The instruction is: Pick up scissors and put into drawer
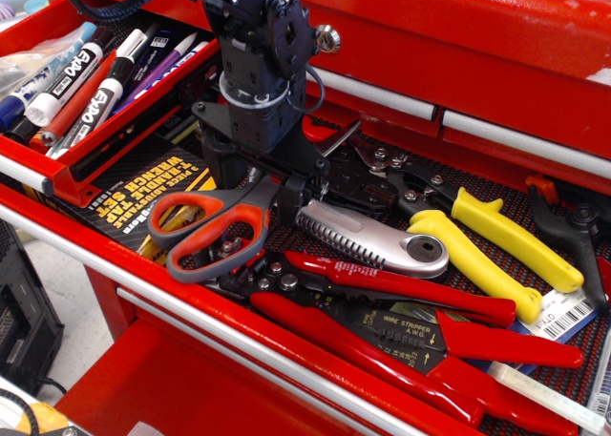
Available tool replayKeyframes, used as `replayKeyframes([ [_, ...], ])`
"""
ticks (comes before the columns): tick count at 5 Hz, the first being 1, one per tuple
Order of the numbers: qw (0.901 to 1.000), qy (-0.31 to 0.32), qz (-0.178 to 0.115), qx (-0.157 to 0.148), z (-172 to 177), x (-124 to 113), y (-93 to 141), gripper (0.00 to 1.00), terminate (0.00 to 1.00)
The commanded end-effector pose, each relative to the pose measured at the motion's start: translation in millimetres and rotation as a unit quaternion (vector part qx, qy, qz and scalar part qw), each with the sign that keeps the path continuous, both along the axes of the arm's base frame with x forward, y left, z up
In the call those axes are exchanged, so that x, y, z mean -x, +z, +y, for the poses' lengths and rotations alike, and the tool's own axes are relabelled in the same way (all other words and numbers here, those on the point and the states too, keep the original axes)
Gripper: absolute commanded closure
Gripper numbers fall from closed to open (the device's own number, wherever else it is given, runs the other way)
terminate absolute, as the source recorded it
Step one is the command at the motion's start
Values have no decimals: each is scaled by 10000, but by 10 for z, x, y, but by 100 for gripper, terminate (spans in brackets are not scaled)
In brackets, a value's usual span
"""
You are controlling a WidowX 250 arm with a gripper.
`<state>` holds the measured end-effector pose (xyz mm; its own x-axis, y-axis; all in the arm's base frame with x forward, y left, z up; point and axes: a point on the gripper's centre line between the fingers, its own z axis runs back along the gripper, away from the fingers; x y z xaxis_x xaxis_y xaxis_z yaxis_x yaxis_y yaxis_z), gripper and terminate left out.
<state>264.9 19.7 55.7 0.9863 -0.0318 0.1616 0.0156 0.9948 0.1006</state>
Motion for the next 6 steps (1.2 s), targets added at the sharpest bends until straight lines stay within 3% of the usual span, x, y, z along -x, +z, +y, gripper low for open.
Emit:
replayKeyframes([
  [1, 9999, 97, 9, 41, -13, -23, 84, 100, 0],
  [2, 9998, -19, 171, -124, -9, 41, 175, 100, 0],
  [3, 9954, -582, 590, -475, 77, 111, 441, 100, 0],
  [4, 9820, -1491, 739, -898, 291, 247, 615, 100, 0],
  [5, 9704, -1882, 1036, -1099, 506, 363, 779, 100, 0],
  [6, 9564, -2302, 759, -1631, 814, 420, 863, 100, 0],
])
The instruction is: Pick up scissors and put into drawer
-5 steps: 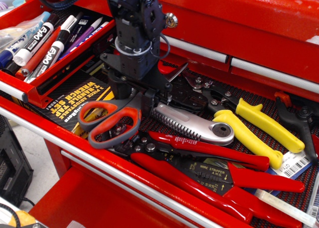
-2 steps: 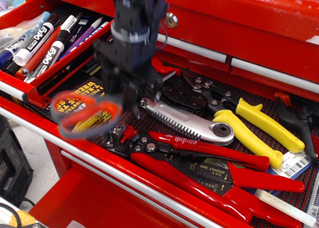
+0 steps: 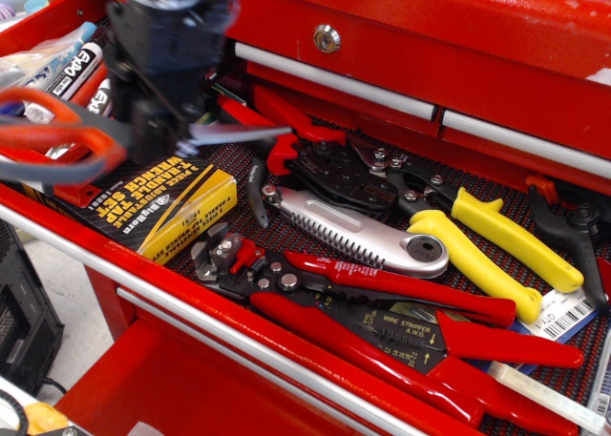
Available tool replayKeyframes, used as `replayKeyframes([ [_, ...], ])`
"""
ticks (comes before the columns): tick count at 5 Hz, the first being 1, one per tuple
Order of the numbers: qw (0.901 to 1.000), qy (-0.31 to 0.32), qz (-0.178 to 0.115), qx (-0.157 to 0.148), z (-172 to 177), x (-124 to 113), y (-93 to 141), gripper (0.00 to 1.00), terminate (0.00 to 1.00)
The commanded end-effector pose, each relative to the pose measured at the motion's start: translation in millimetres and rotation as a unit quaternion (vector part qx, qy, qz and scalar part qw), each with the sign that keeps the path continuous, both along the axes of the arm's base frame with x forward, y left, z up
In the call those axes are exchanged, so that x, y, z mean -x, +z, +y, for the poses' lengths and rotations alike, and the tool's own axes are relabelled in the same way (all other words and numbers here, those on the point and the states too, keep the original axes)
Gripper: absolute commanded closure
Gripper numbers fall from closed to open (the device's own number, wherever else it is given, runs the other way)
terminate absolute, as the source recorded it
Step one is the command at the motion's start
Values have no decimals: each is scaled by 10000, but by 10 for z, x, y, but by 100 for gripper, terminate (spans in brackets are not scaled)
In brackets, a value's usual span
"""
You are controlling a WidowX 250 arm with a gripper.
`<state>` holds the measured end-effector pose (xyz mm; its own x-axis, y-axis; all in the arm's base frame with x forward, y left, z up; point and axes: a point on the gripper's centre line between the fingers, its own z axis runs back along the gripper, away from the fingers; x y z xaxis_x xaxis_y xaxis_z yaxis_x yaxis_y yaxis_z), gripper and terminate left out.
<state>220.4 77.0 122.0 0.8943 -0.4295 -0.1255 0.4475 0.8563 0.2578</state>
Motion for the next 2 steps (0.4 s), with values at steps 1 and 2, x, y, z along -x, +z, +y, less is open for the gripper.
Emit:
replayKeyframes([
  [1, 9943, -587, -836, -300, 598, -134, 263, 100, 0],
  [2, 9859, -1023, -1288, -306, 893, -296, 315, 100, 0],
])
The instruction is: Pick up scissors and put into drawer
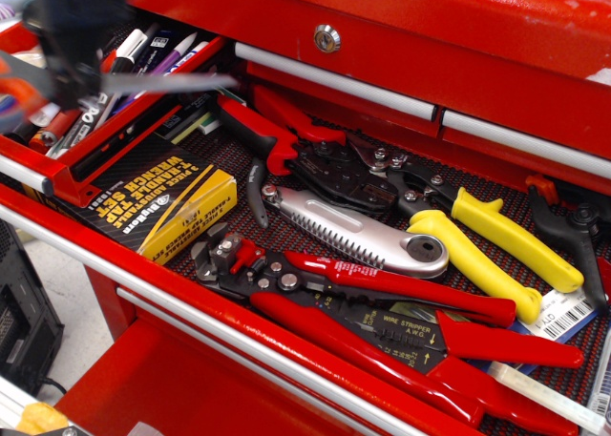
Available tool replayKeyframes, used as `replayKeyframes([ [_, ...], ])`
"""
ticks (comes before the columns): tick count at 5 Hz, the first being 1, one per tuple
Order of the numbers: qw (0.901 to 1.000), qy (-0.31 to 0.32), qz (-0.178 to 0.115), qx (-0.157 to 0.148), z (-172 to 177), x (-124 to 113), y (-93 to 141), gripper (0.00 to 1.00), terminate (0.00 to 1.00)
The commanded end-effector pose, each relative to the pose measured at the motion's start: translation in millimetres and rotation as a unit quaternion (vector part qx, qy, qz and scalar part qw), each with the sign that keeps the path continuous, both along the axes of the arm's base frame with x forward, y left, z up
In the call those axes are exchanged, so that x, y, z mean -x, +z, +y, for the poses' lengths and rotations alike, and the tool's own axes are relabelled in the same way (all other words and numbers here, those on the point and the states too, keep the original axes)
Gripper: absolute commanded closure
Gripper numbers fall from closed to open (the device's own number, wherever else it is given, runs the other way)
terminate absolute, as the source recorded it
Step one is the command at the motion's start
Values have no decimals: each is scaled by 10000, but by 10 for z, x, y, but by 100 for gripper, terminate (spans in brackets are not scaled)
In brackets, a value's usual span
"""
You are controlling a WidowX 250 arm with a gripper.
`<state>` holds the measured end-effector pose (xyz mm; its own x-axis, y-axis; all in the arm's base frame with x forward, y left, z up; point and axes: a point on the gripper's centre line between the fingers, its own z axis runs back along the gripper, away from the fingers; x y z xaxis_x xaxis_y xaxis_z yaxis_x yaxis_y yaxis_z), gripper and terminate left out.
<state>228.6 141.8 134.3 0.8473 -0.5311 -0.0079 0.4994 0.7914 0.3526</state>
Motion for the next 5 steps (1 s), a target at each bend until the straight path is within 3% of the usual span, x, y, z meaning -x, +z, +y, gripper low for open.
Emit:
replayKeyframes([
  [1, 9946, -745, -710, -155, 478, -380, 208, 100, 0],
  [2, 9927, -914, -762, 180, 571, -441, 88, 100, 0],
  [3, 9868, -834, -1145, 786, 466, -383, -104, 0, 0],
  [4, 9868, -834, -1145, 786, 466, -383, -104, 0, 0],
  [5, 9868, -834, -1145, 786, 466, -383, -104, 0, 100],
])
